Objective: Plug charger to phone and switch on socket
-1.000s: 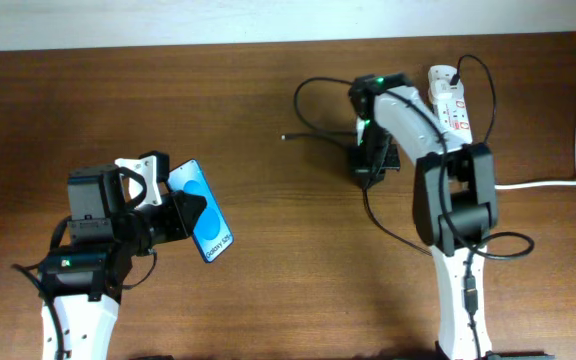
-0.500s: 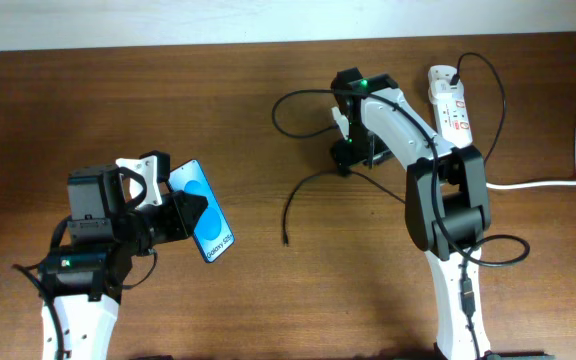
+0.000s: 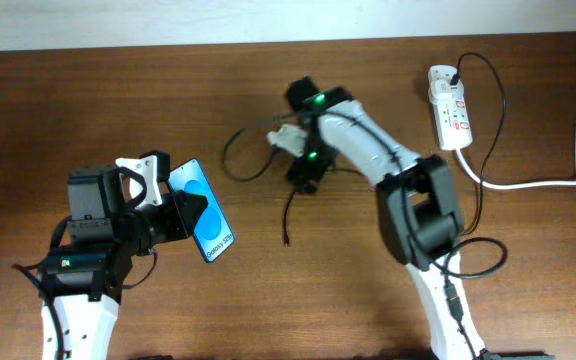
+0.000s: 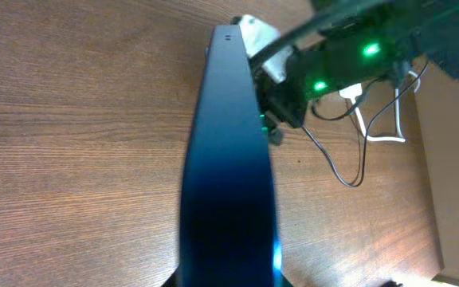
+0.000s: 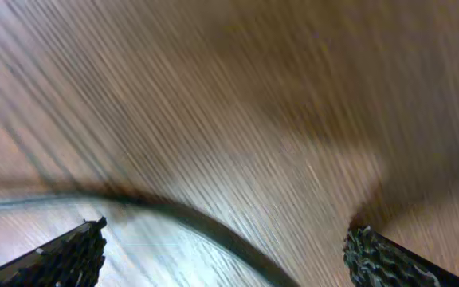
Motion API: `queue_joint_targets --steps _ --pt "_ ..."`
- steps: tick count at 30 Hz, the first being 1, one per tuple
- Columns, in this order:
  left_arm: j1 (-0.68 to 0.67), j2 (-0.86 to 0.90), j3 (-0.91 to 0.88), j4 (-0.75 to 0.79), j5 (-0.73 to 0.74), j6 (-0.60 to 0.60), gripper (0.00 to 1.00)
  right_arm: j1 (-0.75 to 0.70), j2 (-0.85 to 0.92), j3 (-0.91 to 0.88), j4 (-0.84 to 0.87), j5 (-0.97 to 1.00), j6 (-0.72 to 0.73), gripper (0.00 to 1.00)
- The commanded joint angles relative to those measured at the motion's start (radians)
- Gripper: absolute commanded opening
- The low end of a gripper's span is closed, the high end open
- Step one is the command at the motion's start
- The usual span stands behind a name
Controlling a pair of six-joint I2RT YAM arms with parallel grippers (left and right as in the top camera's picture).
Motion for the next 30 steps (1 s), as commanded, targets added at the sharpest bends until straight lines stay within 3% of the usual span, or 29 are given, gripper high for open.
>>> queue_joint_targets --steps 1,5,9,12,15,17,20,24,30 --pt "0.004 -0.014 0.028 0.01 0.03 -0.01 0.02 0.045 0.113 -0.103 0.042 0.045 0.03 0.98" --pt "0.004 -0.014 0.028 0.01 0.03 -0.01 0.02 0.076 0.113 -0.163 0.132 0.049 0.047 0.98" --pt "0.004 -0.014 0.028 0.01 0.03 -0.01 0.02 0.082 0.113 -0.155 0.29 0.045 0.233 0.98" --pt "0.004 -0.014 0.028 0.01 0.03 -0.01 0.02 0.078 0.113 -0.146 0.364 -0.005 0.274 0.98" --pt "0.004 -0.014 0.028 0.01 0.03 -0.01 0.02 0.045 0.113 -0.146 0.433 -0.004 0.439 0.98" --pt "0.004 -0.014 0.028 0.009 0.03 -0.01 0.02 -0.013 0.113 -0.146 0.491 0.022 0.605 0.98" --pt "0.004 -0.014 0.028 0.003 0.03 -0.01 0.02 -0.141 0.113 -0.146 0.515 0.027 0.73 0.98" --pt "0.004 -0.014 0.028 0.002 0.03 -0.01 0.02 -0.274 0.113 -0.146 0.48 0.053 0.775 0.98" --pt "0.004 -0.016 0.028 0.002 0.03 -0.01 0.0 -0.344 0.045 -0.119 0.412 -0.083 0.575 0.98"
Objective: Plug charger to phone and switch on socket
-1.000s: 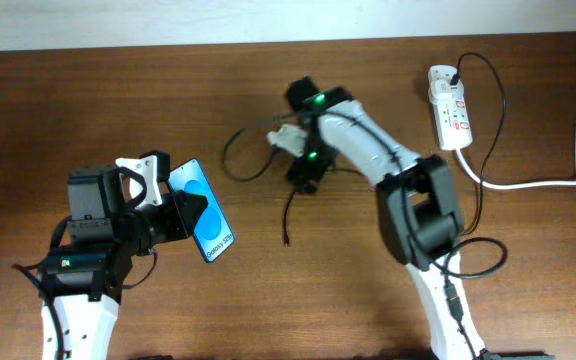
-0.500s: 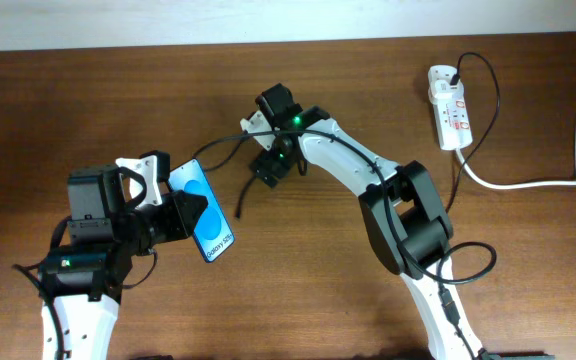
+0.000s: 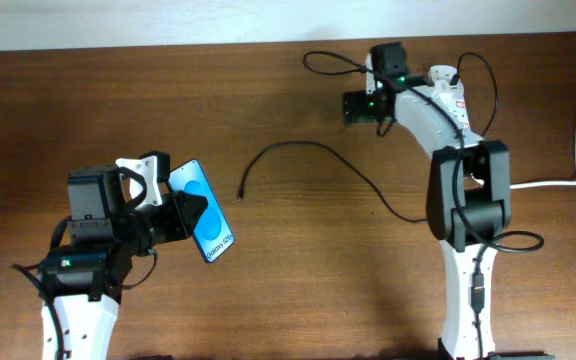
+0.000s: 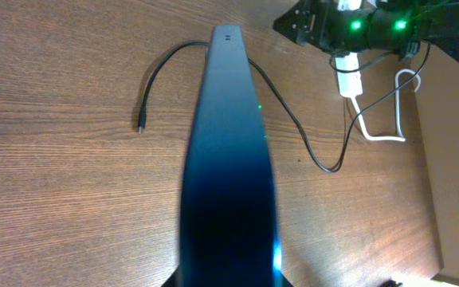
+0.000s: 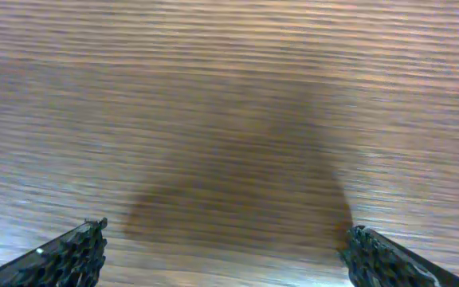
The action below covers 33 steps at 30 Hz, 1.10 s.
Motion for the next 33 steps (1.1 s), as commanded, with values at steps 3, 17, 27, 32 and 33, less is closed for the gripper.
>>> queue_joint_targets --steps 3,17,27,32,33 --pt "0.025 -0.025 0.031 0.006 0.029 -0.01 0.0 0.006 -0.019 -0.022 -0.149 -0.22 -0.157 0.98" --pt "0.449 -0.097 0.035 -0.086 0.029 -0.19 0.0 0.27 -0.109 0.058 -0.293 -0.402 -1.117 0.96" --pt "0.45 -0.097 0.035 -0.074 0.026 -0.189 0.0 0.417 -0.107 0.057 -0.244 -0.265 -1.468 0.77" --pt "0.45 -0.097 0.035 -0.067 0.026 -0.189 0.0 0.408 -0.097 0.057 -0.197 -0.391 -1.487 0.7" --pt "0.45 -0.097 0.035 -0.064 0.026 -0.189 0.0 0.409 -0.087 0.057 -0.186 -0.391 -1.487 0.69"
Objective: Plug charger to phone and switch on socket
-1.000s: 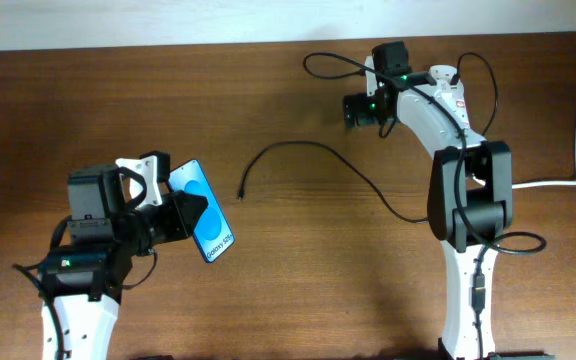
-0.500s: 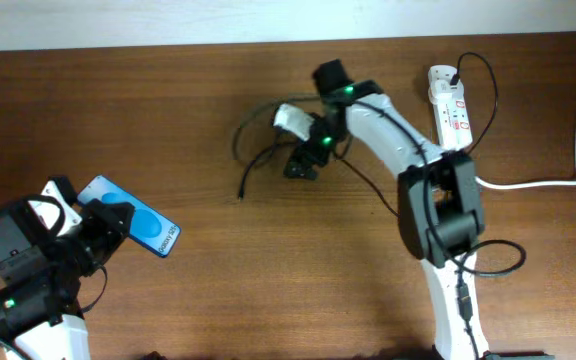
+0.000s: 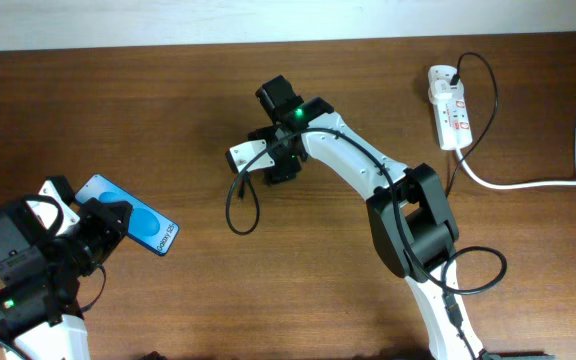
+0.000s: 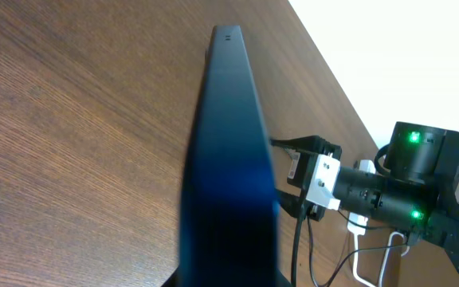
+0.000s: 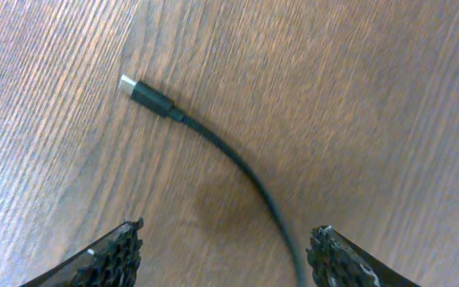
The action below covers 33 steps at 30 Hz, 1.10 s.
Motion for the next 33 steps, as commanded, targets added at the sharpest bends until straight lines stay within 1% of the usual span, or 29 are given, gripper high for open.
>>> queue_joint_targets --steps 1,3,4,5,6,7,9,10,11,13,15,19,21,23,28,29,30,31,33 --pt "0.005 -0.016 0.032 0.018 0.015 -0.009 0.0 -0.002 -0.014 0.019 0.026 -0.054 -0.026 0.68" --pt "0.005 -0.016 0.032 0.018 -0.004 -0.009 0.0 0.004 0.015 0.019 0.034 -0.055 -0.026 0.65" --pt "0.005 -0.016 0.032 0.018 -0.021 -0.009 0.0 0.006 0.027 0.019 0.036 -0.066 -0.026 0.61" --pt "0.005 -0.016 0.032 0.018 -0.033 -0.009 0.01 0.009 0.04 0.019 0.046 -0.081 -0.025 0.49" --pt "0.005 -0.016 0.032 0.018 -0.034 -0.009 0.01 0.012 0.052 0.019 0.059 -0.092 -0.02 0.33" --pt "0.005 -0.016 0.032 0.018 -0.034 -0.009 0.01 0.018 0.063 0.019 0.073 -0.099 -0.001 0.31" --pt "0.005 -0.016 0.032 0.018 -0.035 -0.009 0.02 0.034 0.084 0.019 0.082 -0.099 0.013 0.4" --pt "0.005 -0.016 0.032 0.018 -0.035 -0.008 0.02 0.039 0.092 0.019 0.082 -0.1 0.013 0.42" --pt "0.005 -0.016 0.032 0.018 -0.035 -0.008 0.03 0.044 0.102 0.019 0.085 -0.101 0.013 0.48" --pt "0.005 -0.016 0.032 0.018 -0.039 -0.008 0.04 0.05 0.117 0.019 0.098 -0.098 0.013 0.52" --pt "0.005 -0.016 0.032 0.018 -0.065 -0.008 0.04 0.05 0.133 0.019 0.12 -0.098 0.025 0.48" --pt "0.005 -0.016 0.032 0.018 -0.069 -0.008 0.05 0.049 0.168 0.009 0.12 -0.098 0.062 0.41" --pt "0.005 -0.016 0.032 0.018 -0.069 -0.008 0.05 0.048 0.169 -0.006 0.115 -0.089 0.068 0.3" --pt "0.005 -0.016 0.032 0.017 -0.071 -0.008 0.05 0.043 0.169 -0.009 0.114 -0.067 0.096 0.27" --pt "0.005 -0.016 0.032 0.017 -0.071 -0.008 0.06 0.029 0.169 -0.016 0.072 -0.068 0.111 0.28" --pt "0.005 -0.016 0.032 0.017 -0.071 -0.008 0.06 0.029 0.169 -0.021 0.065 -0.068 0.111 0.3" --pt "0.005 -0.016 0.032 0.017 -0.071 -0.008 0.06 0.029 0.169 -0.029 0.058 -0.068 0.111 0.37" --pt "0.005 -0.016 0.032 0.017 -0.071 -0.008 0.07 0.029 0.169 -0.039 0.054 -0.068 0.111 0.42" --pt "0.005 -0.016 0.032 0.017 -0.071 -0.008 0.07 0.029 0.169 -0.058 0.048 -0.067 0.111 0.42"
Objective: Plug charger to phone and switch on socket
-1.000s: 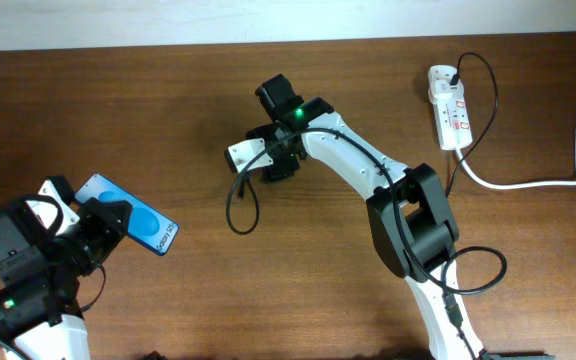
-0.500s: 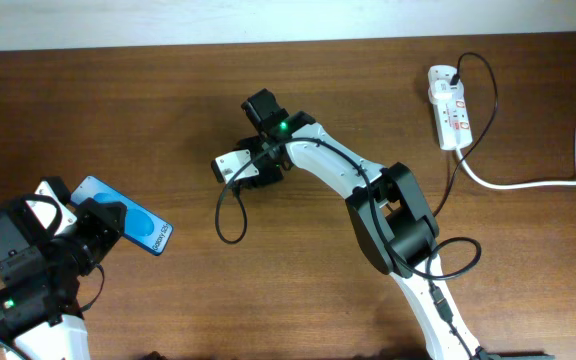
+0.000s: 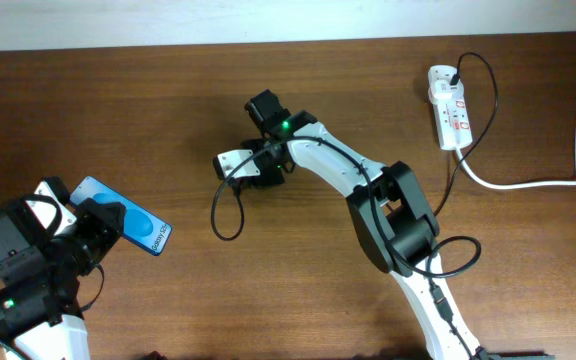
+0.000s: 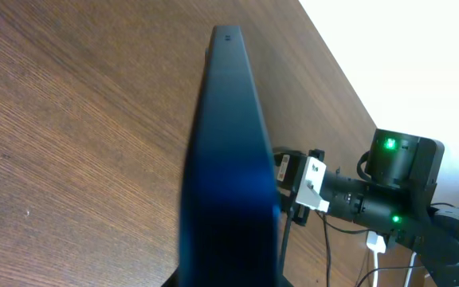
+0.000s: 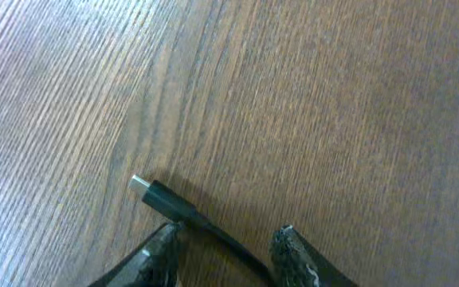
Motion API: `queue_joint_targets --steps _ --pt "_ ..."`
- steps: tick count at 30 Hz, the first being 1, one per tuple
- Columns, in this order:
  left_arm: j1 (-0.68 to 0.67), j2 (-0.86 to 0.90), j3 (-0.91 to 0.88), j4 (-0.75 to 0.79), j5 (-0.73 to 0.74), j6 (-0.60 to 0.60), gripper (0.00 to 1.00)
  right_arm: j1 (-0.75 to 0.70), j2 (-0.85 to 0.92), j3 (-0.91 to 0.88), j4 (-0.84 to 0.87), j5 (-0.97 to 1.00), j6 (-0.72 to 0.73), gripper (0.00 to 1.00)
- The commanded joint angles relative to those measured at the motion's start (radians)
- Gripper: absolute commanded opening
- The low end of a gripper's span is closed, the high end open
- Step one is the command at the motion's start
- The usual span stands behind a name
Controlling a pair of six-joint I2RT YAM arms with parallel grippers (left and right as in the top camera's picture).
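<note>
The blue phone [image 3: 126, 221] is held edge-up off the table at the front left, with my left gripper [image 3: 96, 226] shut on it; its dark edge [image 4: 229, 151] fills the left wrist view and hides the fingers. The black charger cable [image 3: 218, 215] loops on the table's middle. Its plug end [image 5: 159, 194] lies on the wood just ahead of my right gripper [image 5: 223, 253]. That gripper [image 3: 240, 165] is low over the table, still open, with the cable running between its narrowed fingers [image 5: 156, 253]. The white socket strip [image 3: 450, 105] lies at the back right.
A white mains lead [image 3: 538, 180] runs from the strip off the right edge. Another black lead [image 3: 488, 90] loops from the strip's plug. The wall edge runs along the back of the brown wooden table [image 3: 88, 110].
My right gripper has shifted slightly left and lower over the cable, and its fingers stand much closer together, either side of the cable behind the plug. The left gripper and phone have hardly moved.
At first my left gripper held the phone at mid-left while the right gripper was open over the cable at the table's middle. Then the right gripper was by the socket strip, the cable stretched out. Later it was over the plug end, the phone further left; now it straddles the cable.
</note>
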Motion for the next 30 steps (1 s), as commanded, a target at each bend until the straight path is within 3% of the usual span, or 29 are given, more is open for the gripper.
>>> queue_joint_targets --steps 1,6,8,10,17,20,23,25,30 --pt "0.005 -0.016 0.032 0.008 0.0 -0.008 0.07 -0.004 0.066 -0.081 -0.044 0.072 0.002 0.41" --pt "0.005 -0.016 0.032 0.009 0.0 -0.008 0.07 -0.005 0.077 -0.107 -0.057 0.073 0.002 0.31" --pt "0.005 -0.016 0.032 0.009 0.0 -0.008 0.07 -0.005 0.077 -0.107 -0.061 0.074 0.002 0.21" --pt "0.005 -0.016 0.032 0.009 0.0 -0.008 0.07 -0.005 0.077 -0.107 -0.088 0.073 0.002 0.19" --pt "0.005 -0.016 0.032 0.009 0.004 -0.009 0.06 -0.005 0.077 -0.107 -0.304 0.13 0.002 0.04" --pt "0.005 -0.016 0.032 0.009 0.004 -0.009 0.06 -0.005 0.077 -0.107 -0.329 0.234 0.079 0.04" --pt "0.005 -0.016 0.032 0.009 0.004 -0.009 0.07 -0.005 0.077 -0.107 -0.332 0.263 0.118 0.32" --pt "0.005 -0.016 0.032 0.009 0.004 -0.009 0.07 -0.005 0.077 -0.107 -0.332 0.262 0.121 0.38" --pt "0.005 -0.016 0.032 0.009 0.004 -0.009 0.07 -0.005 0.077 -0.107 -0.335 0.271 0.132 0.4"
